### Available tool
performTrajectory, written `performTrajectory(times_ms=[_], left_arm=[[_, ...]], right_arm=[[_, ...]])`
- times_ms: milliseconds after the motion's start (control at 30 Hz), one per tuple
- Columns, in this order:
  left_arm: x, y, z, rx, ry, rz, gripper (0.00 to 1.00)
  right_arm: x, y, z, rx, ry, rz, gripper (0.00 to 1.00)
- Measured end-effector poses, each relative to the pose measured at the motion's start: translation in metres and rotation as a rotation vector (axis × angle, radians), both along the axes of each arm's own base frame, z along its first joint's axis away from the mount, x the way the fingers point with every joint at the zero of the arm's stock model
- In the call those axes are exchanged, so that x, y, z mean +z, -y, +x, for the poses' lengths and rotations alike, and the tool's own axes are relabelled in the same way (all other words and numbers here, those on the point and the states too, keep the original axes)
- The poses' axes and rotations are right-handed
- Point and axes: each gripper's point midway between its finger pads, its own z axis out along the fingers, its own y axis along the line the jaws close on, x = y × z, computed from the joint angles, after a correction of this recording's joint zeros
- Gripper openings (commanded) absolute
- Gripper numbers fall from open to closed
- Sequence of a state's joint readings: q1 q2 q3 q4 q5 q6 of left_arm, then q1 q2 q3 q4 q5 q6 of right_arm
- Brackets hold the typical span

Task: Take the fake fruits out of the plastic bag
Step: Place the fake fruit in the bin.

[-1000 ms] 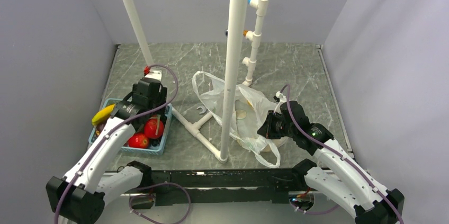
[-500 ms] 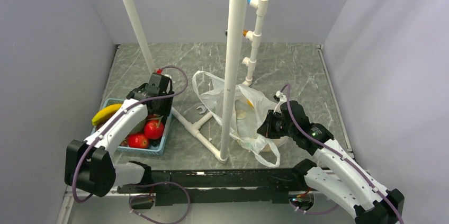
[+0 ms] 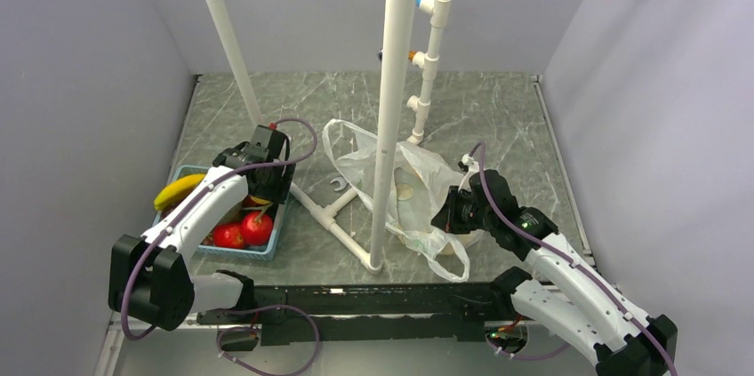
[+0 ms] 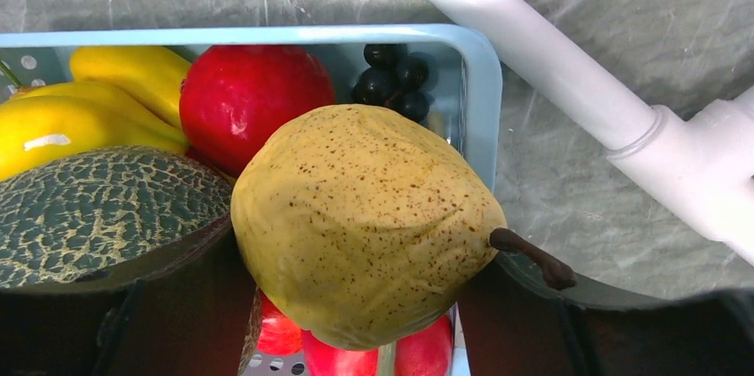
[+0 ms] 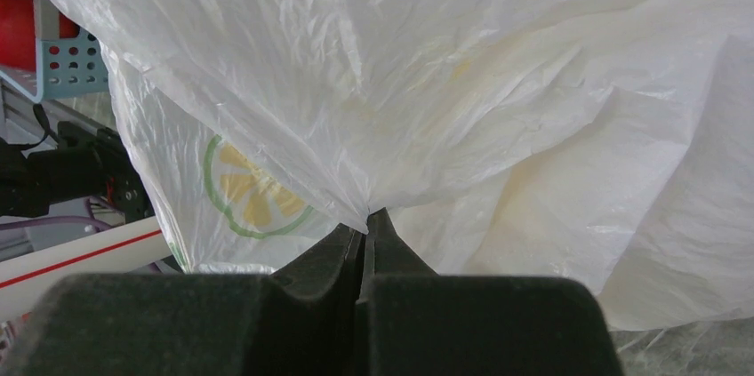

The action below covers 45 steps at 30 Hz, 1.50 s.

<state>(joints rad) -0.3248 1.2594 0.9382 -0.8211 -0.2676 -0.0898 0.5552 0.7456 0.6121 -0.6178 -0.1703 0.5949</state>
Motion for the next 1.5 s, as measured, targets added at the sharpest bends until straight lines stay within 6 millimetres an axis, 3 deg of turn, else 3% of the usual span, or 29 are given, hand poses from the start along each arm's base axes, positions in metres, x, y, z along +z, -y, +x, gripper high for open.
performTrajectory(times_ms=[200,633,900,1167,1333,1500], left_arm=[[0.0,-0.002,-0.004,0.002,-0.012,0.008,0.86],[0.028,-0.002,-0.006,0.002,0.06,-0.018,0.9],[0.078,0.01,-0.012,-0.029,0.222,-0.152,0.88],[0.145,0.05,-0.041,-0.146,0.509,-0.503,0.85],[0.14,0.087,-0.053,-0.219,0.536,-0.749,0.78],[0.09,0.138,-0.059,-0.249,0.369,-0.951,0.78]], right_arm=[[-0.002,-0.001,-0.001,0.005,-0.009,0.0,0.0],[-0.002,-0.002,-0.001,0.01,-0.006,0.008,0.0],[-0.001,-0.003,0.0,0.011,-0.004,0.01,0.0],[0.0,-0.005,0.001,0.016,0.001,0.018,0.0],[0.001,-0.006,0.002,0.017,0.005,0.021,0.0],[0.0,-0.007,0.004,0.017,0.003,0.019,0.0]])
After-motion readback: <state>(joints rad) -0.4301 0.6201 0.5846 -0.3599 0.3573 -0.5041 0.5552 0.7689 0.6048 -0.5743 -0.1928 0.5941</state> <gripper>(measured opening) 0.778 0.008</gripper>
